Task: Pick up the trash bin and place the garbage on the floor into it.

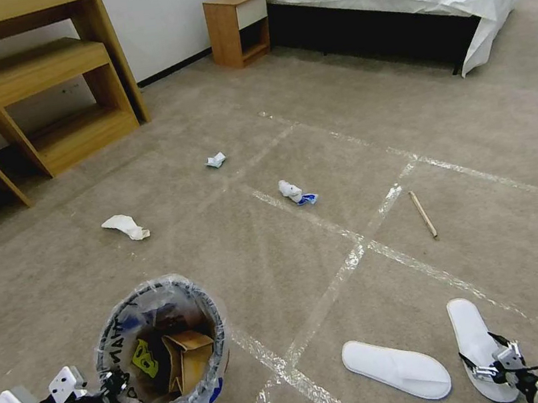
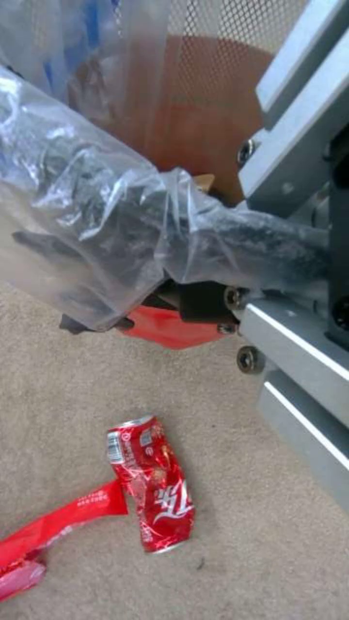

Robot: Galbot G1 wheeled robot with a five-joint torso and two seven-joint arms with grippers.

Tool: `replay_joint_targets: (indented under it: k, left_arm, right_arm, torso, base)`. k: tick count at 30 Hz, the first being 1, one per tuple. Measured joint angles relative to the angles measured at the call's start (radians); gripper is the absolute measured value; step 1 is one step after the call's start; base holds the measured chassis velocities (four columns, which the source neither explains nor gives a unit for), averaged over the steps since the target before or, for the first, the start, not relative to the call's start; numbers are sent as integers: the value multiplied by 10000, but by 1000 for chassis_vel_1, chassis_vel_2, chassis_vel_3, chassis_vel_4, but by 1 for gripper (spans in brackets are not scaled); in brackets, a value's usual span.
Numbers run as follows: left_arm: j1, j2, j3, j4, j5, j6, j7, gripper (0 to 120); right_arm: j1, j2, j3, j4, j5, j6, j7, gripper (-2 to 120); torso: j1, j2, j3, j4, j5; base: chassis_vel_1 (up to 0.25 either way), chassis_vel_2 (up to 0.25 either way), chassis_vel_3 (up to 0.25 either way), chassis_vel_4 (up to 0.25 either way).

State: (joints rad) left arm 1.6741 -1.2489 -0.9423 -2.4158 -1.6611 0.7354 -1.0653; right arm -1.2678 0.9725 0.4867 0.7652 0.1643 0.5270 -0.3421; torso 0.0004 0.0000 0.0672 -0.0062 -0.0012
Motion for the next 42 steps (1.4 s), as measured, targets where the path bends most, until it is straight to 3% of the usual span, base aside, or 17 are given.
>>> replay_joint_targets:
  k: [12,19,29,33,35,42]
  left_arm:
    - [-107,110,42,102,-56,0,0,0]
    - [-50,34,-114,96,-65,0,1,0]
    - [-87,9,-76,116,-58,0,1,0]
    - [0,17,-204,65,-64,0,1,0]
    - [40,68,-265,54,-81,0,0,0]
    - [47,134,-238,126,-95,0,-1,0]
  right_arm:
    - [-27,-121,-27,216,873,15,-313,100]
    - [44,-583,-289,789,2467,95,-1208,100]
    - [35,-896,-228,1370,3029,25,-1272,100]
    - [-397,-1127,-250,2084,3558,-499,-1103,100]
    - [-1175,-1598,-205,3166,4455,-1548,-615,100]
    - [-2364,-2632,459,4322,5456,-2530,-488,100]
  torso:
    - [1,-2,3,-3,14]
    - [1,-2,2,2,0]
    - [1,-2,1,1,-2]
    - [1,-2,0,3,3]
    - [1,-1,0,-3,-1]
    - [1,-1,0,2,1]
  base:
    - [0,0,0,0]
    - [0,0,0,0]
    - [0,0,0,0]
    - [0,0,0,0]
    - [0,0,0,0]
    - [0,0,0,0]
